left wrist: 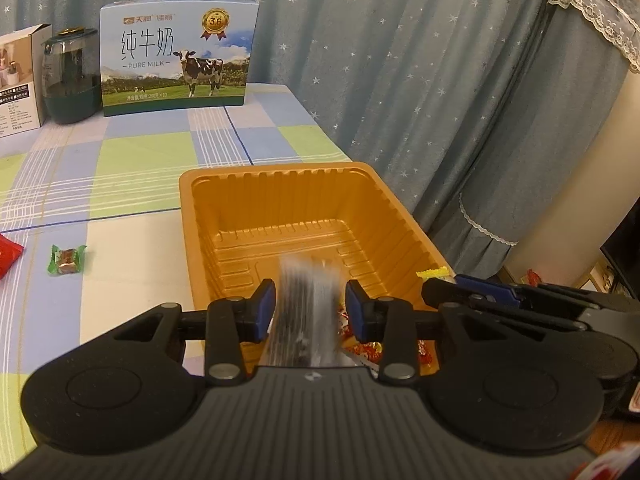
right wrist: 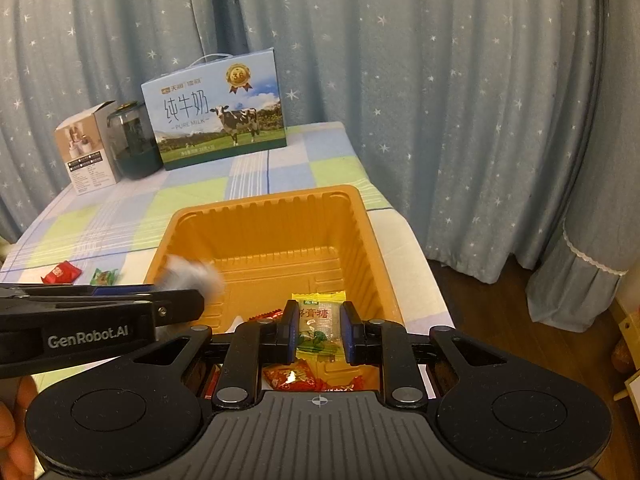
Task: Organize snacks
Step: 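Open both tools to drop the packet and candy into the tray, then move both open tools back toward the remaining red and green candies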
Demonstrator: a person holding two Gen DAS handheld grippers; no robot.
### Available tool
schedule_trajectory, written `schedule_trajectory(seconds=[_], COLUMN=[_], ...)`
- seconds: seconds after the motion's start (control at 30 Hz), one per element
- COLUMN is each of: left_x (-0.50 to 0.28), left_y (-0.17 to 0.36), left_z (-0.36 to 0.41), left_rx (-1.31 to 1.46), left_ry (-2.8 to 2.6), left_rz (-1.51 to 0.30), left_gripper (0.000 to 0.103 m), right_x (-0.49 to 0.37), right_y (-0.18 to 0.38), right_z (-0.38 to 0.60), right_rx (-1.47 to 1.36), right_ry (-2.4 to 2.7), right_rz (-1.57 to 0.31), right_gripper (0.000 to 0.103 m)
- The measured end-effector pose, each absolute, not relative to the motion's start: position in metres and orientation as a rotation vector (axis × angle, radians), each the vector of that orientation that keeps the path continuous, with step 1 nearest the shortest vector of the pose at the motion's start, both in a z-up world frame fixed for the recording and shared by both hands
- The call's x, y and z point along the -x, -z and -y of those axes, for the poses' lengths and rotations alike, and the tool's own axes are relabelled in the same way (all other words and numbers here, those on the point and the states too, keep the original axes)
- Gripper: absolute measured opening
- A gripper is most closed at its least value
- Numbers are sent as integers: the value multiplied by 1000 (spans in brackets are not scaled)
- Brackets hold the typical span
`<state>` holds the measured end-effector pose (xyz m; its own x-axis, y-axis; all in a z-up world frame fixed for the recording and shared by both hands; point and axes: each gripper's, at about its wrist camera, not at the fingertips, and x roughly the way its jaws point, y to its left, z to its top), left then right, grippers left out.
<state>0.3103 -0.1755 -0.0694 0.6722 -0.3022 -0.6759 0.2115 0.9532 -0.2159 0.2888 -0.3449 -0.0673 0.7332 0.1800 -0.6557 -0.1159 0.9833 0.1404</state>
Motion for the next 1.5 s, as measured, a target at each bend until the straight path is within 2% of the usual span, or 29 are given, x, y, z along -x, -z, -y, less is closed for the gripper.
schedule_trajectory(seconds=[0.13,0.4,0.73,0.77,0.83,1.03,1.17,1.5], left_x=[-310,-295,-290,-290,-289,-281,-267,-218], left_y=[67,58,51,51,51,50,45,21], left_z=[175,163,143,141,137,127,118,80], left_rx=[111,60,64,65,67,72,69,82], left_ry=[284,224,173,171,166,157,156,117], left_rz=[-777,-746,-725,-727,-727,-727,-716,-688], left_gripper=[42,43,54,55,56,58,64,71], right_x=[-289,-286,-299,-300,-300,-286,-272,-224], right_y=[66,63,57,58,58,49,37,-3], right_z=[346,344,334,334,336,334,331,299], right_rx=[-101,-109,-159,-172,-197,-199,-208,-245], right_ry=[-164,-177,-226,-220,-210,-212,-202,-254], right_rz=[-729,-724,-703,-704,-697,-686,-675,-621], right_gripper=[22,22,23,26,64,65,65,65])
